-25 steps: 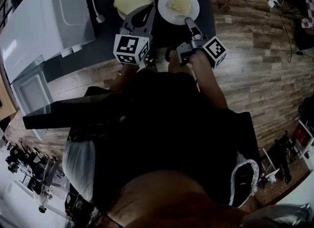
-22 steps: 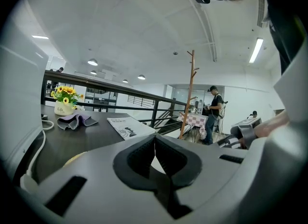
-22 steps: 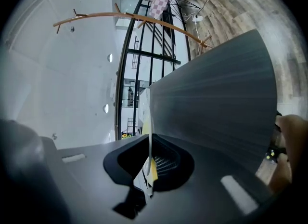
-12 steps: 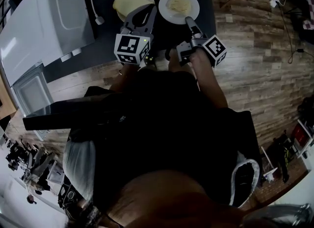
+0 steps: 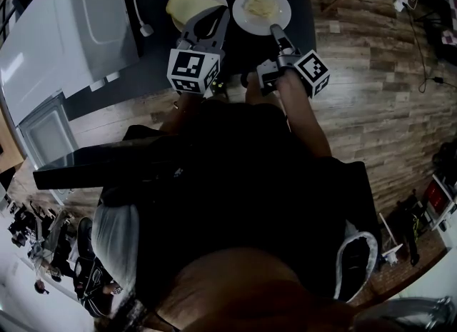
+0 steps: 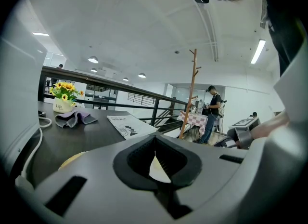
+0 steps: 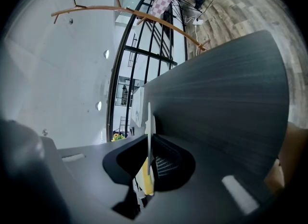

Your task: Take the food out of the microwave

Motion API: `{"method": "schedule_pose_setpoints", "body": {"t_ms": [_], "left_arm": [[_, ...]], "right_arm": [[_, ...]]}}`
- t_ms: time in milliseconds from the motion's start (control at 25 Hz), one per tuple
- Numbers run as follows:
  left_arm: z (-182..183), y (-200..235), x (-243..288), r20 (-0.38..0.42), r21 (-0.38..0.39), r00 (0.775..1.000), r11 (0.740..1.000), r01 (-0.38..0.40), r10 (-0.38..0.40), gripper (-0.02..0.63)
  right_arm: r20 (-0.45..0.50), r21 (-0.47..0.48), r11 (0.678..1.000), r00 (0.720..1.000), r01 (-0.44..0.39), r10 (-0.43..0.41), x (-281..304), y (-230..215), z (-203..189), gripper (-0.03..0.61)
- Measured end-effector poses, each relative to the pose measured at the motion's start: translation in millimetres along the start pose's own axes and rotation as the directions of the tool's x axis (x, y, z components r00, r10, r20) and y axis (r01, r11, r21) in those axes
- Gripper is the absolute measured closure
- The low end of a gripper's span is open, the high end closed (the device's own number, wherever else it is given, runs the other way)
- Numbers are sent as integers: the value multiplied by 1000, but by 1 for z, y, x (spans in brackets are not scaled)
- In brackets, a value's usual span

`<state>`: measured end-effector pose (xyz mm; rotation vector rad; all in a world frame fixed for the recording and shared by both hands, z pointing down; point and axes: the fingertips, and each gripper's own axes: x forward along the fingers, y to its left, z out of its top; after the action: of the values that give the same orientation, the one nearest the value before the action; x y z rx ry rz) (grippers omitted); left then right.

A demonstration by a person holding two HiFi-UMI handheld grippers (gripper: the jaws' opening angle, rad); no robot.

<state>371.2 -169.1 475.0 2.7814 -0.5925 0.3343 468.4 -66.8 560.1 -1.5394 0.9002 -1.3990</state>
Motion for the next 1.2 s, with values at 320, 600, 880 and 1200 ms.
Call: {"method": "schedule_pose_setpoints", "body": {"t_ms": [320, 600, 880, 1200], "left_arm": [[0, 1, -1, -2, -5, 1000, 1000, 1, -1, 606], [2, 0, -2, 2, -1, 1000, 1000, 10, -10, 606], [3, -3, -4, 6, 4, 1000, 1000, 17, -17, 606], [6, -4, -12, 20, 3, 1000, 1000, 17, -17, 606]], "right_arm": [[14, 12, 1000, 1000, 8, -8, 0, -2, 2, 557], [16, -16, 1000, 1000, 10, -10, 1, 3, 2, 555], [-1, -63, 997, 999, 32, -32, 0, 10, 3, 511], [-26, -103, 992, 996, 77, -80, -4, 7, -2, 416]]}}
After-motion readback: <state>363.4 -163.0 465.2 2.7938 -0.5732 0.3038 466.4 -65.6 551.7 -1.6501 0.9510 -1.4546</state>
